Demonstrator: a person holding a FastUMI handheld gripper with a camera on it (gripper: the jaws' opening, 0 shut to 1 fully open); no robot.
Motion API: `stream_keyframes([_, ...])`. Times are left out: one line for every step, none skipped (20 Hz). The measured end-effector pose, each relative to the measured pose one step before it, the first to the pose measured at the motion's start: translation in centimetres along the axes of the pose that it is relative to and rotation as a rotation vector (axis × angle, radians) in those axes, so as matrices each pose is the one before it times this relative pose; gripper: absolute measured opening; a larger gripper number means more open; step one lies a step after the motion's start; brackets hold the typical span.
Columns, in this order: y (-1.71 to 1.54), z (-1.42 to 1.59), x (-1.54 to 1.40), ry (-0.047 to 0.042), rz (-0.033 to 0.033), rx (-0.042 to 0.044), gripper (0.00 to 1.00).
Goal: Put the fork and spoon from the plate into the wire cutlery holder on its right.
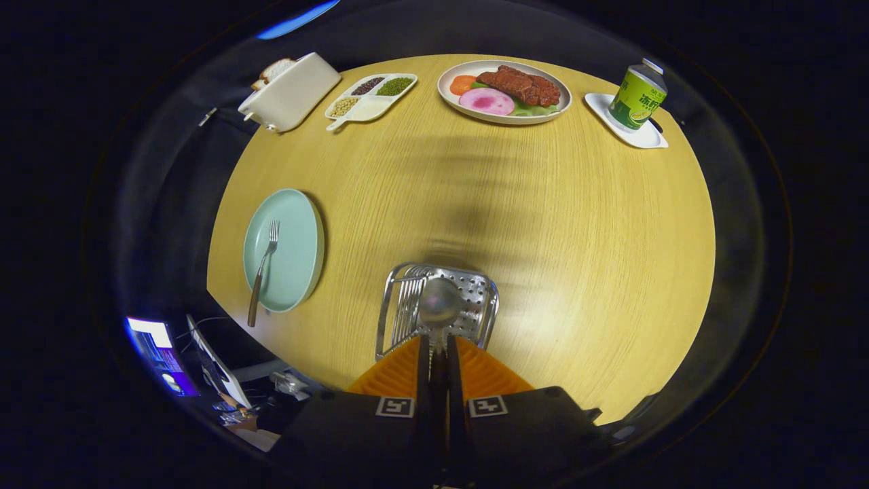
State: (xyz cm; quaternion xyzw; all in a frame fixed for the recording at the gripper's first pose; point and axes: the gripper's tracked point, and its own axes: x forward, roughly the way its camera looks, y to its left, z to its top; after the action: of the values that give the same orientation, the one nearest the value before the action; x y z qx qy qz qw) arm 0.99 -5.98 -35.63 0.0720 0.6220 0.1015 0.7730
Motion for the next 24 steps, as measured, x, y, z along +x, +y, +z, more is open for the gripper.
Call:
stream_keyframes([0.121, 0.398, -0.518, -0.01599, 0.0067, 0.01453, 0.15])
stream_keyframes([0.155, 0.502, -0.461, -0.02389, 0.0143, 0.01639, 0.22])
stream_keyframes([0.262, 0.525, -0.588, -0.02623, 0.01366, 0.01943, 0.38])
stream_keyframes([0.286, 0.636, -0.646, -0.03254, 0.0148, 0.0205, 0.54])
stream_keyframes([0.06, 0.744, -0.653, -0.03983, -0.00358, 0.01122, 0.7])
stream_keyframes([-0.613, 0.607, -1.038, -0.04049, -0.02658, -0.00307, 0.86])
stream_keyframes([-0.25, 0.964, -0.434, -0.04568, -0.02015, -0.00586, 1.0])
stream_keyframes([-0.16, 0.953, -0.873, -0.0499, -0.01659, -0.00365, 0.99])
stream_keyframes([0.041, 1.032, -1.013, -0.05518, -0.01672, -0.00258, 0.99])
stream_keyframes([-0.084, 1.177, -0.998, -0.05964, -0.01628, -0.0017, 0.99])
stream_keyframes([-0.052, 1.12, -1.006, -0.06105, -0.01835, 0.00189, 0.99])
stream_keyframes([0.126, 1.246, -1.073, -0.06088, -0.0118, 0.00557, 0.99])
stream_keyframes([0.592, 1.009, -0.919, -0.05453, -0.00408, 0.00822, 0.99])
stream_keyframes([0.813, 0.788, -0.899, -0.04136, 0.0041, 0.01329, 0.99])
stream_keyframes([1.04, 0.596, -0.811, -0.03005, 0.01478, 0.01665, 0.99])
stream_keyframes([1.215, 0.332, -0.423, -0.02094, 0.01531, 0.01826, 0.99])
stream_keyframes([1.123, 0.153, -0.251, -0.01676, 0.01223, 0.01153, 0.99])
stream_keyframes([1.074, 0.051, 0.098, -0.01526, 0.00668, -0.00252, 0.99])
stream_keyframes([0.93, -0.272, 0.178, -0.00135, 0.00377, -0.00981, 0.99])
stream_keyframes([1.152, -0.437, 0.249, 0.00683, 0.00609, -0.00619, 0.99])
stream_keyframes([1.52, -0.551, 0.3, 0.01238, 0.01589, -0.00231, 0.99])
stream_keyframes([1.671, -0.552, 0.469, 0.01091, 0.02274, 0.0002, 0.99])
stream_keyframes([1.498, -0.719, 0.478, 0.01439, 0.01916, -0.006, 0.99])
stream_keyframes([1.357, -0.621, 0.597, 0.011, 0.01281, -0.01407, 0.99])
